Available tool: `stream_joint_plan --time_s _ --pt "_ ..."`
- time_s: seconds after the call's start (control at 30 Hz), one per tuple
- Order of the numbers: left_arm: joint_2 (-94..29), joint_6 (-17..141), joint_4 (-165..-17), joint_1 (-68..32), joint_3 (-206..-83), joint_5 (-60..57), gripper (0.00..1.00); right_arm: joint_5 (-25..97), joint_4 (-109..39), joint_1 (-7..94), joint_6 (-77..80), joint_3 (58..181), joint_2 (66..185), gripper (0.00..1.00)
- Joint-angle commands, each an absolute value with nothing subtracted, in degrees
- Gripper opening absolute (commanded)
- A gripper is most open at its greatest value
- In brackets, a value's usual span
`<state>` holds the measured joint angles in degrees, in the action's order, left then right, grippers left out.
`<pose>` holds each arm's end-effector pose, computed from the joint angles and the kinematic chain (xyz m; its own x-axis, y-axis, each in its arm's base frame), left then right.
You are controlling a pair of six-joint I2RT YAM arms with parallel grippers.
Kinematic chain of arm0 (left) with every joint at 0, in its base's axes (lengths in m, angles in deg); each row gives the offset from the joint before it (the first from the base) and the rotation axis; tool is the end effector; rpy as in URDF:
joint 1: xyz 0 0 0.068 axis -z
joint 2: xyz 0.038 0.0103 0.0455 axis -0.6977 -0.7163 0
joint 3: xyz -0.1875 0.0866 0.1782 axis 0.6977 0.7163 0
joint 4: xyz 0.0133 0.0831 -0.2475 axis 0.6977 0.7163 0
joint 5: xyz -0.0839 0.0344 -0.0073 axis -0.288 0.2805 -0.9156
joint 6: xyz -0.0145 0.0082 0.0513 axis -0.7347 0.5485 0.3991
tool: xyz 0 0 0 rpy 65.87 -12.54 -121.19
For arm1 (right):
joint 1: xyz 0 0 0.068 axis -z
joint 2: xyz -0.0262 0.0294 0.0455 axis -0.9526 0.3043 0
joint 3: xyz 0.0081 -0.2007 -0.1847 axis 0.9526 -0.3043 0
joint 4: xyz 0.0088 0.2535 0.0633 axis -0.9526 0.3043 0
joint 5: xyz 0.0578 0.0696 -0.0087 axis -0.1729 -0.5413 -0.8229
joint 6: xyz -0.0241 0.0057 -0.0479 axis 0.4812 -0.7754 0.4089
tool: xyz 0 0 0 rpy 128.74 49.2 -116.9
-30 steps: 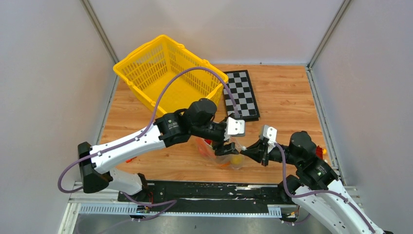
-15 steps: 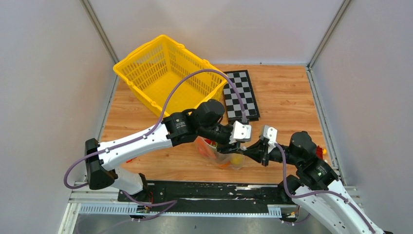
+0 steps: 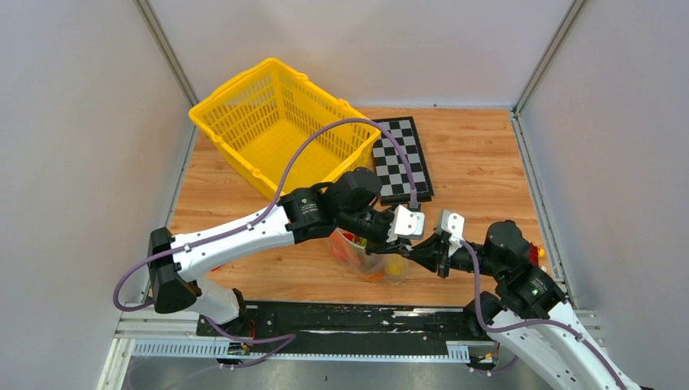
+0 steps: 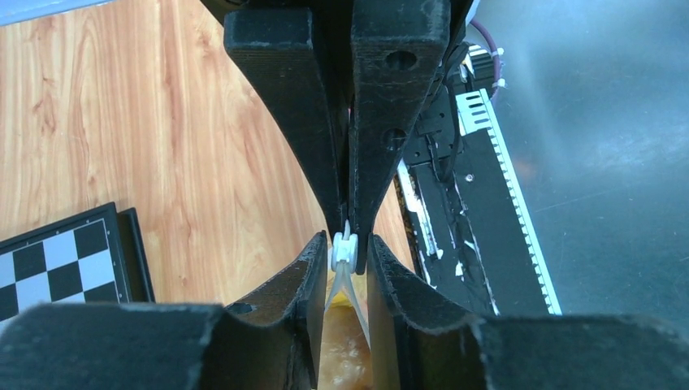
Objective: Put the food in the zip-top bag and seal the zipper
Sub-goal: Zip the zipper food storage bag at the center of the board.
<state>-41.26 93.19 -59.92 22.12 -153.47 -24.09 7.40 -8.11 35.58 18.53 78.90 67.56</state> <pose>0.1146 -0.3076 0.3698 0.1297 0.4313 -0.8928 0.9753 -0.2177 0.0366 0.0701 0.0787 0.3007 -0.0400 -0.2071 -0.9775 -0.9634 0.2676 -0.0173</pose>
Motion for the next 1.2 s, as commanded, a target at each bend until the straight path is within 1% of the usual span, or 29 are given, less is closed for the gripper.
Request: stream_joint_plan --time_s 0.0,0.1,0.2,0.33,0.63,0.97,1.17 --pt "-40.7 94.1 -59.5 22.6 -154.9 -23.4 0.29 7.1 -9.5 35.4 19.5 79.9 66.2 0.00" --pt "-40.4 94.0 -59.1 22.6 -154.8 -22.4 0.24 7.2 -9.4 35.4 19.5 79.8 66.0 0.00" --pt "-39.7 93.8 -59.4 22.6 -154.1 -20.9 0.17 7.3 -9.1 35.4 19.4 79.7 66.1 0.00" --pt "-38.4 94.1 -59.8 22.6 -153.0 -19.3 0.13 7.4 -9.1 35.4 19.4 79.6 66.1 0.00" --pt "-34.8 95.4 -57.7 22.6 -149.1 -13.1 0.07 10.0 -8.9 35.5 19.6 80.0 65.2 0.00" --pt "-25.2 93.4 -63.7 21.8 -138.9 -2.6 0.06 17.6 -9.4 35.4 19.4 79.8 62.1 0.00" --pt "-22.0 91.4 -65.1 19.5 -136.4 -1.5 0.05 15.0 -9.5 35.4 19.5 79.6 61.4 0.00"
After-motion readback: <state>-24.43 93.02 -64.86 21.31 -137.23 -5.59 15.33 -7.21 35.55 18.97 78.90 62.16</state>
